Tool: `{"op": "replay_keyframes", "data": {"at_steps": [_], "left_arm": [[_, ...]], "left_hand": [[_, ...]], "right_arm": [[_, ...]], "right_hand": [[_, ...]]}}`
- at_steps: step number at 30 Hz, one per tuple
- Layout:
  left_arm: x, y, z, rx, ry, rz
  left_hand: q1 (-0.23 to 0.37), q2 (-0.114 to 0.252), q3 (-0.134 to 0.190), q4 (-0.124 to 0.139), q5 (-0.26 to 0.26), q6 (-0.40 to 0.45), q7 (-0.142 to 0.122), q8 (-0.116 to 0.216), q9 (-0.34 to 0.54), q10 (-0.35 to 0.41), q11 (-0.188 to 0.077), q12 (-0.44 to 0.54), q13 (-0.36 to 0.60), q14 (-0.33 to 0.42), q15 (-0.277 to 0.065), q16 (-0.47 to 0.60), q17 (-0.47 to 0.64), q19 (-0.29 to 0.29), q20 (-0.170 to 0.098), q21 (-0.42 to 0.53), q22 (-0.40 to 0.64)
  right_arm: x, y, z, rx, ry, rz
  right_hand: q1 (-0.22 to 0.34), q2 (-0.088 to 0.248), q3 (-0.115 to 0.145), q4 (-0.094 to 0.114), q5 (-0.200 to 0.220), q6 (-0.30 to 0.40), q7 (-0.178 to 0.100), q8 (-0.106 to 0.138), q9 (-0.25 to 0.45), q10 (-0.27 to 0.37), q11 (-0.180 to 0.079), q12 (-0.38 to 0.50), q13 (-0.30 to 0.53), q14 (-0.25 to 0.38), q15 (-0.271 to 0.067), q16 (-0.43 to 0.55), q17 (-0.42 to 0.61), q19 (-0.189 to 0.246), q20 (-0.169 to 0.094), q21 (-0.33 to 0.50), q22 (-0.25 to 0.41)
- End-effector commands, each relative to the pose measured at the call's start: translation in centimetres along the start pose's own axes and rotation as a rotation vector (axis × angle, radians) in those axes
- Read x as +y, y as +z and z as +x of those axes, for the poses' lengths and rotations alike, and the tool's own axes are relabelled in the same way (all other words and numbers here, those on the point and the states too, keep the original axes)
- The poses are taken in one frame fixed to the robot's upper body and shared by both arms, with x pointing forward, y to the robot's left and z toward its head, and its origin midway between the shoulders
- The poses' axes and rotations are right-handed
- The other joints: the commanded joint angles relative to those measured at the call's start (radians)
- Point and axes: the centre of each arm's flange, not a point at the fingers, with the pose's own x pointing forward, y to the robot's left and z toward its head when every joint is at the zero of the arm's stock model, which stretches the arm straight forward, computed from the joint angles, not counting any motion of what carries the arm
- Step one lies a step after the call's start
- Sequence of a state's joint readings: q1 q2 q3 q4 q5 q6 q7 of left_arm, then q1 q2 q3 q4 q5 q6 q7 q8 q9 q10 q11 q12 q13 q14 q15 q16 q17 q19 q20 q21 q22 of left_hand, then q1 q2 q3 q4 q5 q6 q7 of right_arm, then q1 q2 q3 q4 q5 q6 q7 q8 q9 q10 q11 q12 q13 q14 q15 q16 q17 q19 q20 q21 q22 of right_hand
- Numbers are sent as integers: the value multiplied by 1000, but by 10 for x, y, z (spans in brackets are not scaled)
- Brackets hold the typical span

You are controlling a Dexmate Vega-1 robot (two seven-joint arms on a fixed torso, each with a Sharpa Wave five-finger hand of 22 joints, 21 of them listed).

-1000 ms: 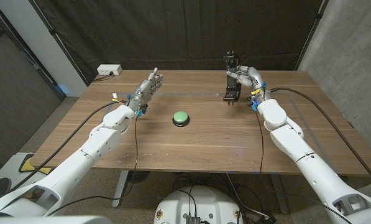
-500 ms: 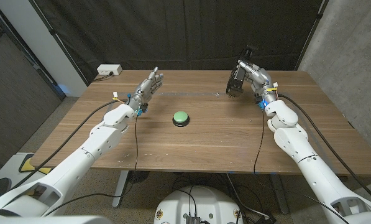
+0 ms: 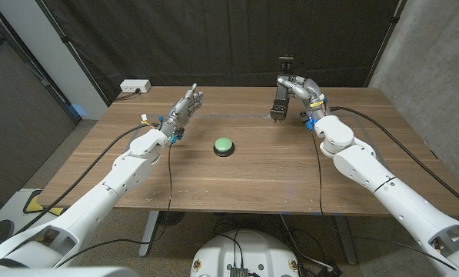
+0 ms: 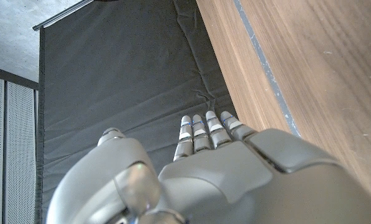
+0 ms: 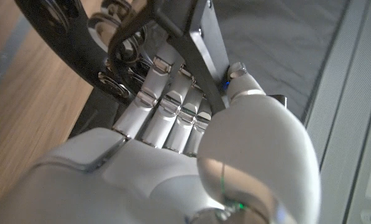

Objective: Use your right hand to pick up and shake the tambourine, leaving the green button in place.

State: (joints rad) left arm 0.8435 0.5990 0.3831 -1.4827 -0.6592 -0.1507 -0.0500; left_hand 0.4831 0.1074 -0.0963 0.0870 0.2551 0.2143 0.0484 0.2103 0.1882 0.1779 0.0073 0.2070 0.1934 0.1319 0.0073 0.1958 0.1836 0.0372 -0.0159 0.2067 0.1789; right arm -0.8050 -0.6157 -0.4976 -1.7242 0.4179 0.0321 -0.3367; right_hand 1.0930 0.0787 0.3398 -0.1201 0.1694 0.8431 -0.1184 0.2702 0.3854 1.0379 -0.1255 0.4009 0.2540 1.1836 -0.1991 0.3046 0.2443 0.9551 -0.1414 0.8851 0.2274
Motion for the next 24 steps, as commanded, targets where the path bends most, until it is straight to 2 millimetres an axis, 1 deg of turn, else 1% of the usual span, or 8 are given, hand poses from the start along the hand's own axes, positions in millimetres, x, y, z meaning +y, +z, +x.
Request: {"op": "replay_keyframes", "data": {"at_steps": [1, 7, 14, 17, 19, 20, 21, 24], "left_arm": [[3, 0, -10, -11, 27, -5], [3, -1, -9, -6, 24, -5], [0, 1, -1, -7, 3, -2], [-1, 1, 2, -6, -6, 0], [-3, 1, 4, -4, -10, -1], [-3, 2, 5, -5, -15, 1], [-3, 2, 5, -5, -15, 1], [-5, 4, 6, -6, -20, 6]], "left_hand": [[4, 3, -9, 0, -2, 10, 1, -5, 2, 9, -3, -1, 1, 8, -1, -3, 2, 8, 2, 0, 4], [4, 3, -9, 1, -2, 12, 3, -4, 2, 11, -2, -1, 1, 8, 0, -3, 2, 8, 3, -1, 4], [5, 3, -10, 1, -2, 11, 1, -5, 2, 11, -3, -1, 1, 8, -1, -3, 2, 8, 3, -1, 4], [5, 3, -10, 1, -2, 12, 2, -5, 2, 11, -3, -1, 1, 8, -1, -3, 2, 7, 3, -1, 4], [5, 3, -10, 1, -2, 13, 2, -5, 2, 11, -3, -1, 1, 8, -1, -3, 2, 7, 3, -1, 4], [5, 4, -10, 1, -2, 13, 2, -5, 2, 11, -3, -1, 1, 8, -1, -3, 2, 7, 2, -1, 4], [5, 4, -11, 1, -2, 13, 2, -5, 2, 11, -3, -1, 1, 8, -1, -3, 2, 7, 3, -1, 4], [5, 4, -11, 1, -3, 13, 3, -5, 2, 12, -3, -1, 1, 8, 0, -3, 2, 7, 3, -1, 4]], "right_arm": [[50, 41, 9, -409, -21, -1011], [-1, 30, 11, -268, -30, -450], [-51, 10, -3, -225, -76, 99], [-64, -1, -10, -230, -99, 328], [-67, -10, -18, -224, -197, 472], [-69, -20, -24, -219, -249, 606], [-69, -20, -25, -219, -248, 612], [-76, -33, -35, -218, -314, 730]], "right_hand": [[12, 100, 150, 49, 4, 27, -29, 0, 113, 52, -57, 4, 198, 32, -27, 4, 5, -4, -87, 7, 1], [11, 101, 152, 48, 4, 28, -26, -3, 111, 55, -55, 2, 198, 33, -28, 4, 6, -5, -87, 10, 0], [9, 102, 154, 48, 4, 28, -24, -5, 111, 60, -51, 4, 200, 38, -28, 7, 8, -2, -87, 14, -1], [9, 103, 155, 47, 4, 28, -24, -6, 111, 58, -51, 2, 200, 41, -28, 8, 9, 0, -88, 17, -1], [10, 103, 156, 46, 4, 31, -20, -6, 110, 62, -49, 2, 198, 42, -28, 8, 9, 2, -88, 19, -1], [10, 103, 156, 45, 4, 33, -15, -6, 110, 66, -47, 1, 195, 43, -29, 8, 8, 3, -88, 20, -2], [10, 103, 157, 44, 4, 33, -15, -7, 110, 67, -48, 1, 194, 43, -29, 8, 8, 3, -88, 20, -2], [12, 103, 159, 42, 4, 35, -9, -8, 108, 67, -45, 0, 195, 44, -28, 7, 7, 3, -88, 22, -3]]}}
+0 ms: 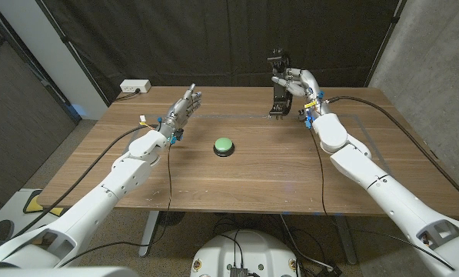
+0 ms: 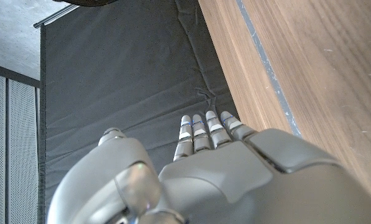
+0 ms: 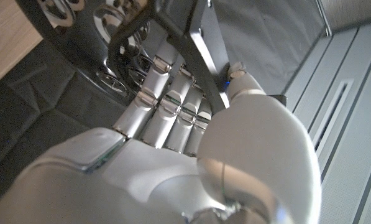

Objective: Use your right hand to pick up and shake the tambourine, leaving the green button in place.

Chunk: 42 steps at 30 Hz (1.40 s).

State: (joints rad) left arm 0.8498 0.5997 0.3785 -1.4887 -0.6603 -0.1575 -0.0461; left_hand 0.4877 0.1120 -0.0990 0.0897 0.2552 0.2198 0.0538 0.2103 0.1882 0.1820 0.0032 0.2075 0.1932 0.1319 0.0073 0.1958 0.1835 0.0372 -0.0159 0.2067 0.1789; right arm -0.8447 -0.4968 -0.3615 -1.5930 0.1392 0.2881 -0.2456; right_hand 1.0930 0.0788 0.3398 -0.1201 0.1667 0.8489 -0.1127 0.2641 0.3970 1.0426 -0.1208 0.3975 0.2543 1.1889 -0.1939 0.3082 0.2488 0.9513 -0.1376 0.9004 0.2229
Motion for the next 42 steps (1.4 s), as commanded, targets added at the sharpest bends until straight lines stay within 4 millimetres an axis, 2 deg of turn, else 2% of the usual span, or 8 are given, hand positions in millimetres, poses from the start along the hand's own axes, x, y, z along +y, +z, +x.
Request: {"op": "replay_keyframes", "data": {"at_steps": [1, 6, 10, 14, 20, 29, 37, 42], "left_arm": [[-5, 3, 8, 2, -26, 10], [-7, 4, 8, 3, -28, 13], [-8, 3, 7, 7, -27, 11], [-7, 2, 3, 9, -20, 8], [-5, 2, -4, 5, -6, 9], [-2, 1, -13, 1, 11, 4], [2, 0, -17, -2, 19, -1], [4, -3, -19, -2, 24, -9]], "left_hand": [[1, -1, -8, -2, -3, 8, -3, -5, 2, 8, 0, -1, 1, 8, 0, -3, 2, 7, 3, -1, 4], [1, -1, -9, -2, -3, 7, -3, -5, 2, 5, 0, -2, 1, 8, 0, -3, 2, 7, 3, -1, 4], [2, 0, -9, -2, -3, 7, -4, -6, 2, 6, 0, -2, 1, 7, 1, -4, 2, 7, 3, -1, 5], [2, 0, -10, -2, -3, 7, -4, -6, 2, 6, 2, -2, 1, 7, 0, -4, 2, 8, 3, -1, 5], [2, 0, -10, -2, -4, 7, -3, -6, 2, 6, 2, -2, 1, 8, 0, -3, 2, 8, 4, -1, 5], [3, 1, -11, -1, -4, 7, -4, -6, 2, 7, 1, -2, 1, 8, 0, -4, 2, 8, 4, -1, 5], [3, 1, -12, -1, -4, 8, -3, -6, 2, 9, 2, -2, 1, 8, -2, -3, 2, 8, 4, -1, 5], [4, 2, -12, -1, -4, 7, -3, -7, 2, 7, 1, -3, 1, 8, -1, -3, 2, 8, 4, -1, 5]], "right_arm": [[-52, -46, -45, 28, -389, 839], [-58, -54, -53, 31, -424, 905], [-58, -55, -50, 52, -392, 854], [-56, -42, -39, 62, -282, 566], [-45, -2, -13, 21, -87, 68], [-1, 55, 8, -94, 63, -591], [42, 71, 8, -170, 168, -1019], [46, 66, 9, -142, 197, -1043]], "right_hand": [[12, 102, 159, 42, 6, 29, -13, -2, 96, 63, -50, 3, 194, 38, -34, 4, 2, 7, -92, 7, 2], [12, 102, 161, 40, 6, 31, -14, -4, 95, 64, -51, 0, 191, 39, -34, 3, 1, 7, -92, 9, 1], [13, 102, 162, 38, 6, 31, -15, -5, 94, 65, -50, -1, 189, 39, -34, 2, 1, 7, -91, 10, 0], [12, 102, 163, 37, 5, 31, -14, -7, 93, 64, -52, -3, 188, 39, -33, 2, 0, 7, -91, 11, 0], [10, 101, 164, 37, 5, 30, -15, -10, 91, 64, -52, -8, 182, 38, -32, 0, -1, 4, -91, 13, -1], [4, 98, 164, 38, 4, 34, -26, -13, 88, 60, -51, -16, 175, 33, -31, -3, -2, -5, -90, 13, -4], [-1, 96, 164, 38, 5, 36, -29, -16, 86, 60, -54, -17, 178, 25, -32, -7, -1, -14, -90, 13, -6], [-4, 97, 165, 38, 5, 41, -36, -19, 83, 37, -47, -29, 177, 23, -32, -7, 1, -19, -90, 17, -6]]}}
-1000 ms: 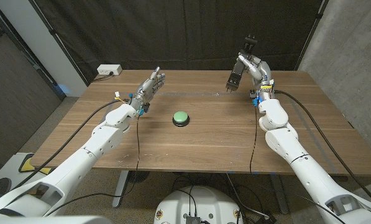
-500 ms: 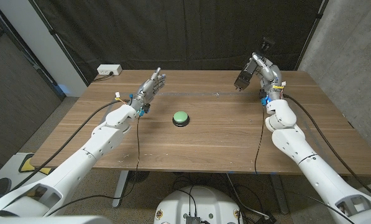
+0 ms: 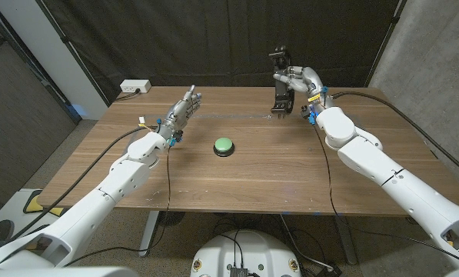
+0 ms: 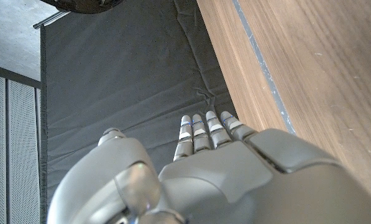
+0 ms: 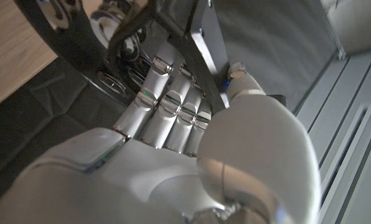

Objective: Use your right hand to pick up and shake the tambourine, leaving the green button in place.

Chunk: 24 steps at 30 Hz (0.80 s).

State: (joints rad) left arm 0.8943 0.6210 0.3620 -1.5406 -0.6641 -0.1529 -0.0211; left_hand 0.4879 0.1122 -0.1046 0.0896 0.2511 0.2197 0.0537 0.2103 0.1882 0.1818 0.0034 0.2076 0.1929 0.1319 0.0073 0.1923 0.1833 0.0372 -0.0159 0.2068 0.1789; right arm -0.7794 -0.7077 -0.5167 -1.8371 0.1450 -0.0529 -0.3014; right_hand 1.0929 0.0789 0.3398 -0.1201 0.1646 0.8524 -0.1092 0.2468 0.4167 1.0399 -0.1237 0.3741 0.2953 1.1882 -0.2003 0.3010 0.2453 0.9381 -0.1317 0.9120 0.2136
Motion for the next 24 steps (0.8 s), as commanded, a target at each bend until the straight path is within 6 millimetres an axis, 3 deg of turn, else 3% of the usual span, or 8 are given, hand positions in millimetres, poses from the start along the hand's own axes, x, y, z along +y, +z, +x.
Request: {"op": "replay_keyframes", "data": {"at_steps": [1, 6, 8, 9, 11, 12, 18, 24], "left_arm": [[5, -4, -6, -4, 14, -11], [6, -4, -6, -2, 10, -11], [6, -4, -5, -3, 8, -9], [6, -3, -4, -4, 4, -9], [6, -3, -3, -4, 4, -9], [6, -2, -1, -4, 0, -6], [6, 2, 3, -9, -10, 2], [7, 4, 6, -9, -13, 6]], "left_hand": [[3, 2, -7, -1, 0, 8, -4, -6, 2, 8, 1, -2, 2, 9, -1, 0, 2, 8, 4, -1, 5], [4, 2, -7, -1, -1, 8, -3, -7, 2, 8, 1, -3, 2, 8, -1, 0, 2, 8, 4, -1, 5], [4, 2, -8, -1, -1, 8, -3, -7, 2, 9, 0, -2, 2, 8, -1, 0, 2, 8, 4, -1, 5], [4, 2, -8, -1, -1, 8, -3, -7, 2, 8, 0, -2, 2, 8, -1, 0, 2, 8, 3, -1, 5], [4, 2, -8, -1, -1, 8, -3, -7, 2, 8, 0, -3, 2, 8, -1, 0, 2, 8, 4, -1, 5], [4, 2, -8, -1, -1, 8, -3, -7, 2, 8, 0, -3, 2, 8, -1, 0, 2, 8, 4, -1, 5], [5, 3, -8, -1, -1, 7, -4, -7, 2, 8, 0, -3, 2, 8, -2, 0, 2, 7, 4, -2, 5], [5, 3, -9, -1, -1, 8, -4, -7, 2, 8, 2, -3, 2, 9, -2, 0, 2, 7, 4, -2, 5]], "right_arm": [[16, 37, 2, -174, -2, -834], [2, 24, 3, -122, -36, -634], [-7, 17, 2, -100, -54, -507], [-15, 8, 0, -81, -78, -363], [-20, 3, -1, -77, -92, -287], [-28, -7, -4, -63, -124, -140], [-48, -47, -16, -74, -180, 370], [-66, -77, -35, -104, -261, 654]], "right_hand": [[-4, 97, 165, 38, 7, 38, -39, -2, 63, 40, -45, -6, 136, 24, -26, 1, 6, -6, -96, 6, 3], [-5, 97, 166, 37, 8, 39, -37, -3, 62, 41, -47, -8, 134, 24, -27, 0, 6, -7, -96, 8, 3], [-5, 98, 166, 36, 8, 39, -36, -3, 62, 41, -45, -9, 133, 25, -27, 0, 6, -7, -96, 9, 3], [-6, 98, 166, 36, 8, 38, -35, -3, 63, 41, -45, -9, 133, 25, -27, 0, 6, -7, -96, 9, 3], [-6, 98, 166, 36, 8, 38, -35, -3, 63, 42, -45, -9, 133, 25, -27, 0, 5, -7, -96, 10, 3], [-6, 98, 166, 36, 8, 38, -34, -3, 64, 43, -44, -9, 132, 25, -26, 0, 5, -7, -96, 11, 3], [-7, 99, 167, 35, 8, 39, -31, -2, 67, 44, -41, -9, 133, 26, -26, -1, 4, -6, -97, 14, 2], [-7, 99, 168, 34, 7, 40, -29, -2, 68, 45, -38, -10, 134, 28, -26, 0, 5, -6, -97, 16, 2]]}}
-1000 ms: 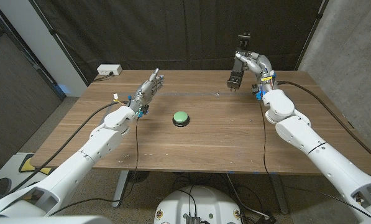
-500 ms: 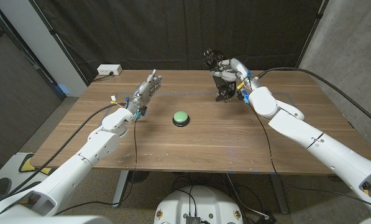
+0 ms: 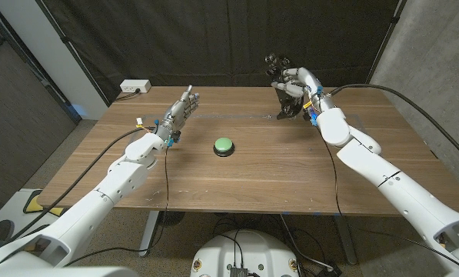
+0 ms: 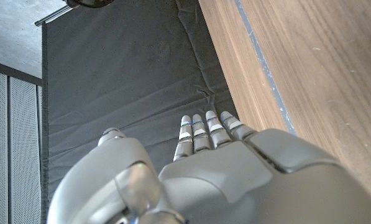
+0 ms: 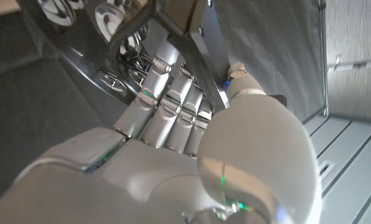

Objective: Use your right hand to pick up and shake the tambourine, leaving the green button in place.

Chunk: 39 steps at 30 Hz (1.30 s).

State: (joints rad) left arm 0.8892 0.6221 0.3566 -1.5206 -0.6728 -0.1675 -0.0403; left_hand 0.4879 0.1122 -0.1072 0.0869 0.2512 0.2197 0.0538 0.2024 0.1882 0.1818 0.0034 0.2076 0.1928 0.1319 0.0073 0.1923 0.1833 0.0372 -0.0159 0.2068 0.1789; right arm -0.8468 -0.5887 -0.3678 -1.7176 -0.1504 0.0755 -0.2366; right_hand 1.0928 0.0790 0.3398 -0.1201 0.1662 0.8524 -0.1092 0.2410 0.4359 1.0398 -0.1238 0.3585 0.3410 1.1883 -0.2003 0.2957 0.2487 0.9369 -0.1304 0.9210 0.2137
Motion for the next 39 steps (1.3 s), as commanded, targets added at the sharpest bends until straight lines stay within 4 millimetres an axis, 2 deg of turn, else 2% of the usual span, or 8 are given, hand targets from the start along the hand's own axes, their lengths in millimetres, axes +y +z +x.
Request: {"op": "replay_keyframes", "data": {"at_steps": [1, 9, 15, 19, 22, 27, 33, 39], "left_arm": [[0, 4, 6, -2, -13, 11], [0, 6, 9, 3, -21, 16], [-1, 5, 10, 6, -28, 16], [0, 5, 9, 9, -28, 17], [1, 5, 6, 10, -22, 17], [2, 5, 3, 8, -19, 17], [3, 5, -1, 7, -14, 16], [5, 4, -4, 1, -10, 12]], "left_hand": [[5, 3, -6, 2, -1, 8, -4, 1, 2, 8, 2, -3, 2, 9, -2, 0, 2, 8, 4, -1, 5], [6, 4, -7, 2, -2, 8, -3, 1, 2, 8, 2, -3, 2, 8, -2, 0, 2, 7, 4, -2, 5], [6, 4, -8, 2, -2, 8, -4, 0, 2, 7, 2, -3, 2, 8, -2, 0, 2, 7, 4, -2, 5], [6, 4, -8, 2, -2, 7, -4, 0, 2, 8, 1, -3, 2, 8, -1, -1, 2, 7, 4, -2, 5], [7, 4, -9, 2, -2, 8, -4, 0, 2, 8, 1, -3, 2, 8, 0, 0, 2, 7, 4, -2, 5], [7, 5, -9, 2, -2, 8, -4, 0, 2, 7, 1, -4, 2, 8, -1, 0, 2, 7, 4, -2, 5], [7, 5, -10, 2, -2, 7, -3, 0, 2, 8, 1, -4, 2, 8, -1, 0, 2, 6, 5, -2, 5], [8, 5, -10, 3, -3, 8, -3, 0, 3, 8, 0, -3, 2, 8, -1, 0, 2, 5, 5, -2, 5]], "right_arm": [[-40, -65, -35, -5, -245, 865], [-40, -87, -54, -22, -314, 1081], [-18, -95, -45, -97, -238, 1437], [-13, -90, -40, -88, -198, 1442], [-16, -79, -35, -76, -170, 1311], [-26, -53, -27, -56, -138, 948], [-35, -11, -16, -58, -109, 441], [-32, 28, -6, -76, -77, 19]], "right_hand": [[-7, 99, 168, 34, 6, 38, -29, 3, 50, 45, -40, 6, 88, 29, -26, 6, 2, -5, -98, 7, 2], [-7, 99, 169, 32, 6, 38, -28, 4, 53, 44, -39, 6, 91, 32, -27, 7, 3, -4, -98, 10, 1], [-7, 99, 170, 31, 6, 39, -29, 3, 53, 46, -40, 6, 91, 32, -26, 7, 2, -4, -98, 12, 1], [-8, 98, 170, 30, 6, 38, -29, 3, 54, 46, -41, 5, 91, 30, -26, 4, 0, -8, -98, 12, 0], [-8, 98, 171, 29, 6, 37, -29, 2, 55, 46, -42, 6, 92, 28, -26, 3, -1, -10, -98, 12, 0], [-9, 99, 172, 29, 5, 38, -30, 1, 54, 47, -42, 4, 91, 28, -26, 3, 0, -11, -98, 13, 0], [-11, 99, 171, 30, 5, 40, -31, 0, 53, 45, -41, 3, 92, 30, -25, 4, 1, -12, -98, 15, 0], [-12, 99, 171, 30, 5, 41, -33, -1, 53, 45, -42, 3, 93, 31, -26, 5, 2, -11, -97, 18, 0]]}}
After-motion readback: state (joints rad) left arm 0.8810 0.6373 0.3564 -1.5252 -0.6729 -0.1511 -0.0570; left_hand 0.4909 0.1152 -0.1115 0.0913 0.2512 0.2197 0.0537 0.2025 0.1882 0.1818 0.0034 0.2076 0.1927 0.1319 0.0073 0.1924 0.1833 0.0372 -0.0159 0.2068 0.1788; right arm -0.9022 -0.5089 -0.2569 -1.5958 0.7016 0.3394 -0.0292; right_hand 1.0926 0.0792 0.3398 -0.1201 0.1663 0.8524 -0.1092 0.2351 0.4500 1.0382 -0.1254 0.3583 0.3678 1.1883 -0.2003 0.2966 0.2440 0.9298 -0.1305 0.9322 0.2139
